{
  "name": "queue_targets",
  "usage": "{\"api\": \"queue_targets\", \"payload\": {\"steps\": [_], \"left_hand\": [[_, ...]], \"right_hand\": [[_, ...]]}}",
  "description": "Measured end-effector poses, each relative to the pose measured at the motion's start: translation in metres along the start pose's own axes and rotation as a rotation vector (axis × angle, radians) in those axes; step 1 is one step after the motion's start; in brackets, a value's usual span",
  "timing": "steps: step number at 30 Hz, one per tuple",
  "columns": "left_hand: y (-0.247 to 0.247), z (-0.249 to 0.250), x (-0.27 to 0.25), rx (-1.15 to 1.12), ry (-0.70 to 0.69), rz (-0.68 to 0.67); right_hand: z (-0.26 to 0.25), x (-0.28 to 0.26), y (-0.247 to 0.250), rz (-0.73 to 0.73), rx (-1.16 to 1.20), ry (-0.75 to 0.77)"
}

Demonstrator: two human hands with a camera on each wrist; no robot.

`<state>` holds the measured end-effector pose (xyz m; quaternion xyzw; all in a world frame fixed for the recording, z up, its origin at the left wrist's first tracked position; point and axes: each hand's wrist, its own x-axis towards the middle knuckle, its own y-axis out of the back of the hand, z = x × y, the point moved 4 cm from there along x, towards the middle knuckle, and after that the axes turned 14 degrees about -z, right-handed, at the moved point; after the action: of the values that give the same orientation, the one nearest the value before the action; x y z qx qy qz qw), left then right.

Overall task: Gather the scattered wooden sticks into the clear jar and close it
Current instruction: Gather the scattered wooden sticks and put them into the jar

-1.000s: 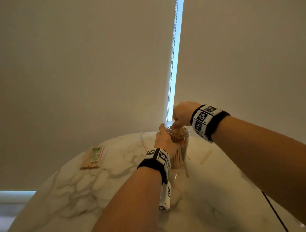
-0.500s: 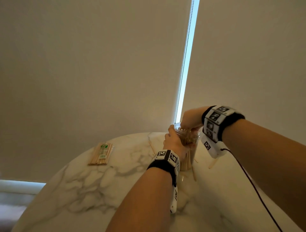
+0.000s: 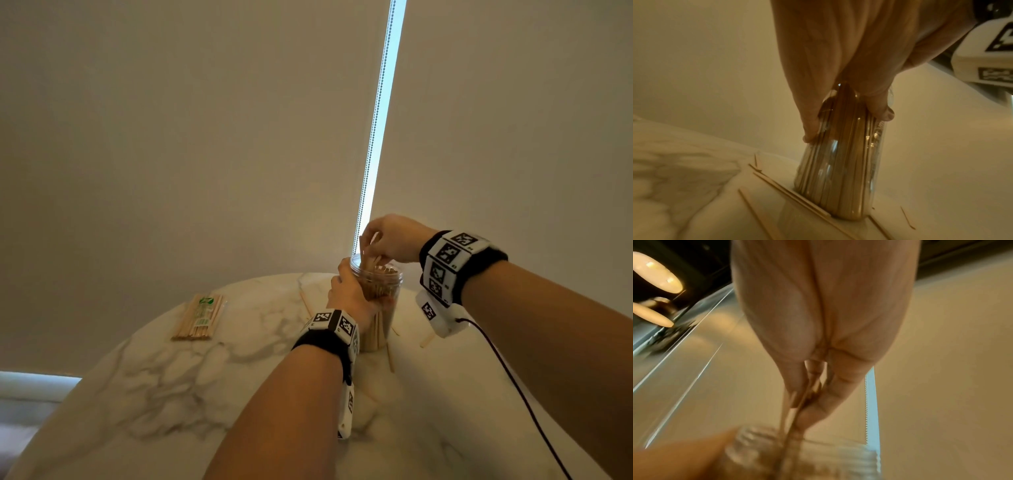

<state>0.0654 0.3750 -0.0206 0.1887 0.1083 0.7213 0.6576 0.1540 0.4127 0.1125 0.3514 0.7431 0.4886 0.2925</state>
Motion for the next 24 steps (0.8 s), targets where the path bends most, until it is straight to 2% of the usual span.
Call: {"api": "queue_targets", "payload": {"steps": [3, 6, 7, 9, 11, 12, 14, 15, 17, 18, 22, 24], "left_hand": [[0.0, 0.0, 0.0, 0.007, 0.01, -0.007], [0.0, 0.0, -0.001, 0.011, 0.009, -0.016], [0.0, 0.0, -0.002, 0.008, 0.006, -0.016], [0.001, -0.001, -0.002, 0.009, 0.002, -0.014], [0.001, -0.001, -0.002, 0.01, -0.004, -0.013], [0.0, -0.001, -0.002, 0.008, -0.005, -0.011], [0.0, 0.0, -0.002, 0.006, 0.005, -0.012], [0.0, 0.0, -0.003, 0.008, 0.014, -0.015], [0.0, 0.002, -0.004, 0.018, 0.021, -0.02], [0.0, 0.003, -0.005, 0.021, 0.017, -0.02], [0.001, 0.003, -0.006, 0.017, 0.002, -0.009], [0.001, 0.002, -0.007, 0.029, 0.001, -0.007]], "right_hand": [[0.003, -0.002, -0.009, -0.032, -0.128, -0.031], [0.004, -0.004, -0.014, -0.13, -0.18, -0.094], [0.007, -0.004, -0.013, -0.158, -0.131, -0.111], [0.012, -0.007, -0.006, -0.164, 0.149, -0.091], [0.016, -0.008, 0.001, -0.057, 0.295, -0.006], [0.016, -0.007, 0.002, 0.002, 0.248, 0.016], [0.013, -0.005, -0.008, 0.028, -0.044, -0.001], [0.009, -0.005, -0.019, -0.029, -0.221, -0.021], [0.003, -0.002, -0.035, -0.146, -0.37, -0.046], [0.0, -0.003, -0.035, -0.173, -0.333, -0.031], [0.002, -0.013, -0.009, -0.205, 0.166, -0.022], [0.01, -0.015, -0.003, -0.241, 0.197, 0.006]]}}
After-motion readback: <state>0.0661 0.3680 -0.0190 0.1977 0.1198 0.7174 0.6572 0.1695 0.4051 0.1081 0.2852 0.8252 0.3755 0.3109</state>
